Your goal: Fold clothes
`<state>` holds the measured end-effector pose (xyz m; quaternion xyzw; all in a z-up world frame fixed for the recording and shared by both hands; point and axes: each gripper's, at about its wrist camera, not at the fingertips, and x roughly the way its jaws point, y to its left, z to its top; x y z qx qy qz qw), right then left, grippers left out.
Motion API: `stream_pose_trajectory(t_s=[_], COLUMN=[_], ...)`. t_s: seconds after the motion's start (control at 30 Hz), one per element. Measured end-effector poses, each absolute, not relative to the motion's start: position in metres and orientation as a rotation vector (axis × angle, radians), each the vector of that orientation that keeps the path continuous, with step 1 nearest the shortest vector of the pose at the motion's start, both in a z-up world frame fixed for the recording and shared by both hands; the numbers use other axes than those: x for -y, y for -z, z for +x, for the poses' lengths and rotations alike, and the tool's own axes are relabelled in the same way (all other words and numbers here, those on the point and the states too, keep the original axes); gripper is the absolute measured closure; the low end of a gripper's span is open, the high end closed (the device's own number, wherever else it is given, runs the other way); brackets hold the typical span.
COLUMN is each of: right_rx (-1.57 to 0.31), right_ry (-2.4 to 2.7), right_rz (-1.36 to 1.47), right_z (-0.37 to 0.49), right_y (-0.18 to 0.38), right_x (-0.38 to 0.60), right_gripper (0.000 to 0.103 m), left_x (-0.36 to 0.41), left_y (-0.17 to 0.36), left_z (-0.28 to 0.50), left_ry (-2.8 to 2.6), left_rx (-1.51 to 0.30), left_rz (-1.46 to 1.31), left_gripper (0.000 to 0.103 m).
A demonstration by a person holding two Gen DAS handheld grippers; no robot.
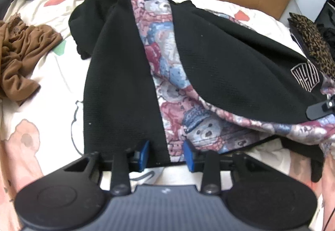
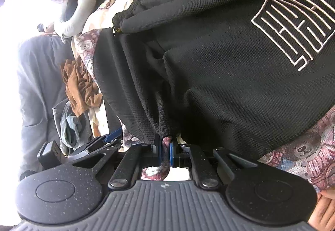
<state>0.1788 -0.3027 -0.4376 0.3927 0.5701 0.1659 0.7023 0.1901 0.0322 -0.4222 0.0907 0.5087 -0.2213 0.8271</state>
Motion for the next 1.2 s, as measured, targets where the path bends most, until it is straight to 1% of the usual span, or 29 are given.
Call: stream_pose_trajectory(t_s=[0.07, 0.2, 0.27, 0.37, 0.4, 0.5, 0.7, 0.87, 1.0, 1.07, 1.1, 1.2], right_rx=[-1.272, -1.281, -1.280, -1.278, -1.278, -1.276, -1.248, -1.208, -1.176, -1.164, -1.171, -1.201], right_ry=[-0.367, -0.367, -0.368, -0.369, -0.369, -0.369, -0.364, -0.354, -0.346, -0.344, -0.344, -0.344], right_rz=[0.876, 0.876, 0.877, 0.879, 0.880, 0.882, 0.874, 0.860, 0.848, 0.842, 0.838, 0.821], right_z=[0.178, 0.177, 0.177, 0.177, 0.177, 0.177, 0.180, 0.183, 0.185, 0.186, 0.186, 0.187], right_y=[0.439, 0.441, 0.440, 0.440, 0.440, 0.439, 0.428, 0.412, 0.400, 0.394, 0.394, 0.399], right_x=[0.303, 0.302, 0.302, 0.303, 0.303, 0.304, 0.315, 0.331, 0.344, 0.350, 0.350, 0.345], right_gripper=[0.098, 0.098, 0.098, 0.098, 0.098, 0.098, 0.098, 0.098, 0.098, 0.097, 0.094, 0.094], left_x=[-0.027, -0.024, -0.024, -0.023, -0.025, -0.033, -0.040, -0.051, -0.055, -0.060, -0.063, -0.075], left_y=[0.425, 0.431, 0.433, 0.432, 0.430, 0.425, 0.397, 0.368, 0.342, 0.333, 0.330, 0.323], left_z=[0.189, 0.187, 0.187, 0.188, 0.188, 0.191, 0.188, 0.199, 0.202, 0.205, 0.205, 0.204], left_ry=[0.461, 0.422, 0.399, 0.365, 0.360, 0.355, 0.431, 0.458, 0.488, 0.494, 0.493, 0.478], left_rx=[-1.084, -1.088, -1.088, -1.085, -1.089, -1.108, -1.126, -1.209, -1.203, -1.204, -1.207, -1.217], left_rz=[0.204, 0.209, 0.201, 0.203, 0.191, 0.129, 0.029, -0.143, -0.208, -0.231, -0.239, -0.256], left_gripper=[0.069, 0.069, 0.071, 0.084, 0.091, 0.096, 0.097, 0.098, 0.098, 0.098, 0.098, 0.098])
